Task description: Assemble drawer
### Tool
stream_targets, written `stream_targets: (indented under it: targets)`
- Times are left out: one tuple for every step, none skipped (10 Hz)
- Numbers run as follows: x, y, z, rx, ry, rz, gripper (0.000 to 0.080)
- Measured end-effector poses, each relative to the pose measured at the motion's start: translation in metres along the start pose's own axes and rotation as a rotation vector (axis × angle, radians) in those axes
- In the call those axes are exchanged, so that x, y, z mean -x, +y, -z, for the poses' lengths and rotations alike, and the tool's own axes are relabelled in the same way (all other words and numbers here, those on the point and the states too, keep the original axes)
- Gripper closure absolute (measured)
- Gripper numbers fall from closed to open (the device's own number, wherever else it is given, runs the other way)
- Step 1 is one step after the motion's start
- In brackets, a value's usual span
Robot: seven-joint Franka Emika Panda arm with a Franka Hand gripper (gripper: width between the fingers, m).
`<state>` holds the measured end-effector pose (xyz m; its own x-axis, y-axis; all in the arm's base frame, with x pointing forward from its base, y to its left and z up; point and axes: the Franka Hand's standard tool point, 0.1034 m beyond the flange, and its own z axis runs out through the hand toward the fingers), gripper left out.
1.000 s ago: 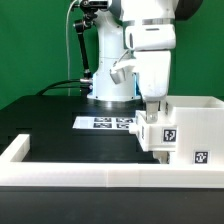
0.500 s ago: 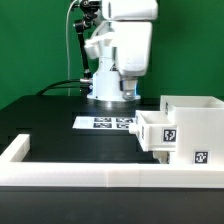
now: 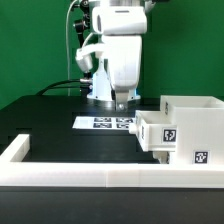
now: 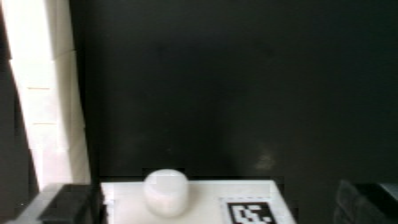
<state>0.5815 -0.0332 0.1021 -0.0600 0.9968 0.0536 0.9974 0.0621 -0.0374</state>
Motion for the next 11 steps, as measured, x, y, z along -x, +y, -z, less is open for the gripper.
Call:
stream_targets:
  targets:
    - [0.002, 0.013, -0.003, -0.001, 0.008, 0.016, 0.015]
    - [0.001, 0.021, -0.007, 0.009, 0.014, 0.016, 0.015]
    - [-0.006, 0.025, -0.015, 0.017, 0.023, 0.021, 0.015]
    - [-0.011, 0.024, -0.022, 0.008, 0.031, 0.026, 0.015]
    - [-0.009, 0.021, -0.025, 0.005, 0.039, 0.03, 0.015]
    - [-0.01, 0.017, -0.03, 0.005, 0.041, 0.028, 0.015]
    - [-0.011, 0.014, -0.033, -0.003, 0.045, 0.034, 0.015]
    - [-0.009, 0.013, -0.034, 0.0, 0.09, 0.036, 0.015]
    - [-0.005, 0.012, -0.036, -0.003, 0.12, 0.027, 0.015]
    - [-0.001, 0.011, -0.037, -0.007, 0.154, 0.02, 0.015]
    - [-0.004, 0.013, -0.037, -0.008, 0.154, 0.004, 0.015]
